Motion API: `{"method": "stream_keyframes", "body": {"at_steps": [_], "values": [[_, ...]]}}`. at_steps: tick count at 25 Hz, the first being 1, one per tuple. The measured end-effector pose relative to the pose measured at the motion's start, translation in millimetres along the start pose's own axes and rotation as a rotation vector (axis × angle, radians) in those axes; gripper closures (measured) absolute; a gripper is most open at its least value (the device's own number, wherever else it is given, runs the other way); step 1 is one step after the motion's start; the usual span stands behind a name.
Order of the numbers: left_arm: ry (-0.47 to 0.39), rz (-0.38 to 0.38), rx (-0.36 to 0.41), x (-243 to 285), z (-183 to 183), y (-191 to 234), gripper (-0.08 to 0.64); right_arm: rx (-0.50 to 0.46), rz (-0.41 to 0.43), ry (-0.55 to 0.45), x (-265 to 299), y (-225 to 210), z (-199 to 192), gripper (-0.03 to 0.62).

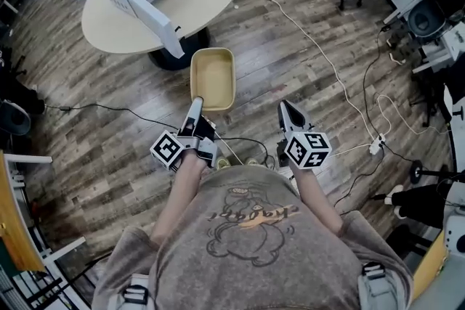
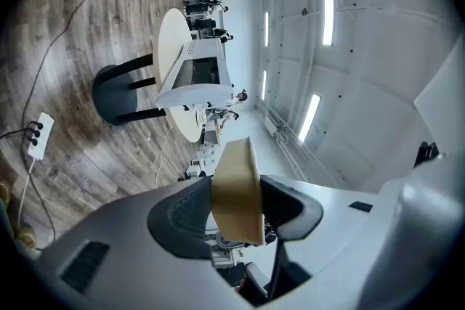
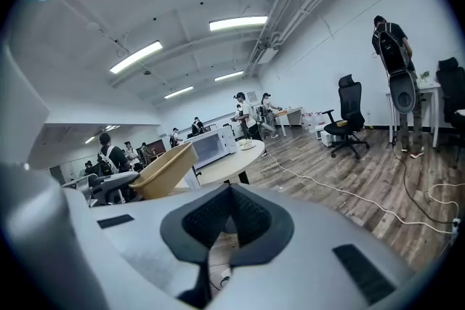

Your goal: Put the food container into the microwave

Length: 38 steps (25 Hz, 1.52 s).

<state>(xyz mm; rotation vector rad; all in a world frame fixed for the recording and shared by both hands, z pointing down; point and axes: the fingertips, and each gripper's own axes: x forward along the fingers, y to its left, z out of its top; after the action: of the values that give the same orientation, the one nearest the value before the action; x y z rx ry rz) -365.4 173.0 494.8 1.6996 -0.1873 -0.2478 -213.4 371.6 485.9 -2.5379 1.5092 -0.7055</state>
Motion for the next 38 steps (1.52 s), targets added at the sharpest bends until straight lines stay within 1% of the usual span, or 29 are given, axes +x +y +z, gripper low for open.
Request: {"method": "stream_keyframes", "body": {"at_steps": [4,7,10,12,15,21,26,30,35,38], "values": [[0.079,-0.013,0.028,12.1,-6.4,1.0,0.345,0.026,-0.057,-0.009,-16.8,-8.0,-10.3,0.592],[0.120,-0.025,0.011,28.8,-13.6,0.7,0.345,0.059,-0.115,-0.017,-27.0,-21.8,-14.2,0.592],[0.166,-0.031,0.024,45.9,-17.9,4.7,0.345,0.078,-0.166,-0.032,-30.8,-33.9,-15.7,0.592],[0.189,-0.041,0.001,62.7,-22.0,5.7,0.345,0.091,-0.192,-0.045,-27.8,-43.2,-13.2,0.592],[0.223,-0.046,-0.013,82.8,-32.1,8.1,0.345,0.107,-0.216,-0.060,-24.9,-56.2,-10.2,0.592],[0.268,-0.046,0.003,136.0,-47.6,18.4,0.345,0.125,-0.231,-0.062,1.4,-93.9,-1.3,0.592],[0.292,-0.038,0.000,193.3,-56.2,18.5,0.345,0.137,-0.224,-0.066,36.7,-129.7,28.6,0.592],[0.302,-0.032,0.022,245.3,-59.8,20.1,0.345,0.140,-0.224,-0.074,62.8,-162.9,56.6,0.592],[0.300,-0.034,0.002,309.2,-76.4,12.3,0.345,0.142,-0.227,-0.085,83.1,-213.3,91.0,0.592],[0.300,-0.049,0.000,345.1,-87.7,7.2,0.345,0.146,-0.224,-0.088,97.3,-243.1,109.4,0.592]]}}
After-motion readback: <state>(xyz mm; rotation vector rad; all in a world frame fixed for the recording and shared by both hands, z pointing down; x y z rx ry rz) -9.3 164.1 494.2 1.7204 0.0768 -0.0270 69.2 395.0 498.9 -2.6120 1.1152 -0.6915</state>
